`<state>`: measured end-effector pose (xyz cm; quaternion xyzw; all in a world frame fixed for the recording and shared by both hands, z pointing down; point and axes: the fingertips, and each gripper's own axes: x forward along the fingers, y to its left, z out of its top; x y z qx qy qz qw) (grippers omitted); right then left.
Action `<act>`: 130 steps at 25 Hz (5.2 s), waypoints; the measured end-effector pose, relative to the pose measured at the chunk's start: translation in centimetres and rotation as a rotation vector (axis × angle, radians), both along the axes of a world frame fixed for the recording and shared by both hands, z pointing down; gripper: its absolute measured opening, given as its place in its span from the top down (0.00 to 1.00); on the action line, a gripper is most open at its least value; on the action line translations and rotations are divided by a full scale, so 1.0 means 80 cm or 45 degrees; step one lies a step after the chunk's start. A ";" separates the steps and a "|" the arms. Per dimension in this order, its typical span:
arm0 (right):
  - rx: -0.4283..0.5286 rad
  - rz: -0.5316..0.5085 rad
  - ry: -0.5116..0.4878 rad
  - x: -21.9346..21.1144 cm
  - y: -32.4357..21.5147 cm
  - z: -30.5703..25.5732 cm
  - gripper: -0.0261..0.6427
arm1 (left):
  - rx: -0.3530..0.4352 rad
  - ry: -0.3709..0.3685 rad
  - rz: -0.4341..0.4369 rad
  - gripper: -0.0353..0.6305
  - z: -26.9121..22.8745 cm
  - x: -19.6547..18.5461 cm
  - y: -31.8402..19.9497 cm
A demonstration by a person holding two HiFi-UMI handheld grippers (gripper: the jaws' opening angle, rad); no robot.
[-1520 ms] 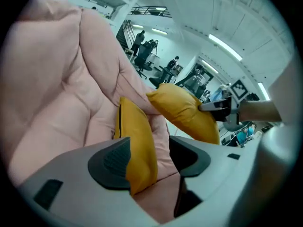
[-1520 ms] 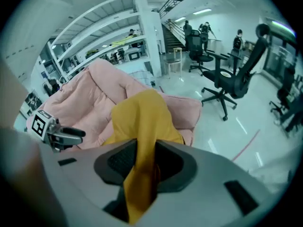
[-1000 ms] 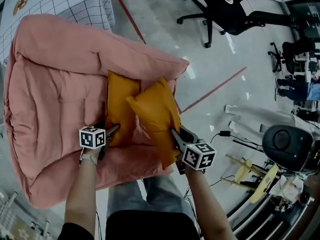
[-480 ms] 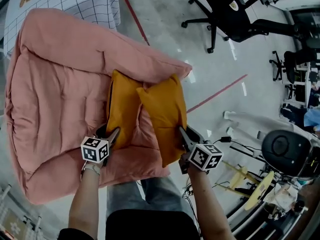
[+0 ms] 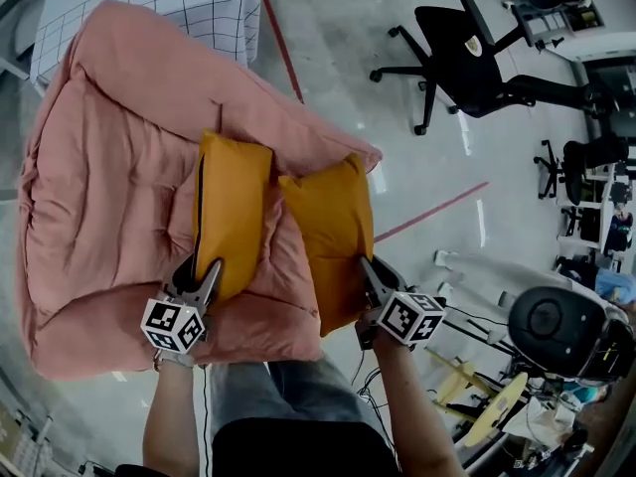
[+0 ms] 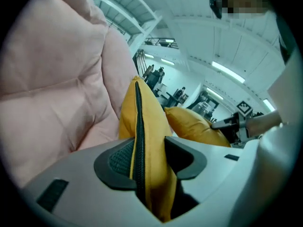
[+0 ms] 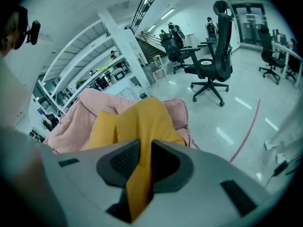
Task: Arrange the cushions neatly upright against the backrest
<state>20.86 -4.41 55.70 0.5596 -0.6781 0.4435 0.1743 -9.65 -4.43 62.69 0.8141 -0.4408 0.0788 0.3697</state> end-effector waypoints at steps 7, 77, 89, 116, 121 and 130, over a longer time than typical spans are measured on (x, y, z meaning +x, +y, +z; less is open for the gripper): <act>-0.015 -0.105 -0.016 -0.016 -0.004 0.011 0.85 | 0.258 0.081 -0.375 0.65 -0.038 -0.036 -0.063; 0.800 -1.554 0.433 -0.416 -0.178 0.032 0.67 | -0.054 0.037 -0.373 0.53 0.008 -0.034 0.057; 0.692 -1.556 0.278 -0.435 -0.171 0.038 0.61 | -0.065 0.019 -0.364 0.53 0.009 -0.034 0.058; -0.181 -0.514 0.431 -0.121 -0.049 0.215 0.42 | -0.117 -0.175 -0.172 0.53 -0.033 -0.021 0.102; -0.152 -0.520 0.430 -0.117 -0.049 0.220 0.55 | -0.122 -0.196 -0.163 0.53 -0.037 -0.031 0.111; -0.034 -0.567 0.370 -0.108 -0.035 0.171 0.67 | -0.128 -0.203 -0.155 0.53 -0.045 -0.045 0.118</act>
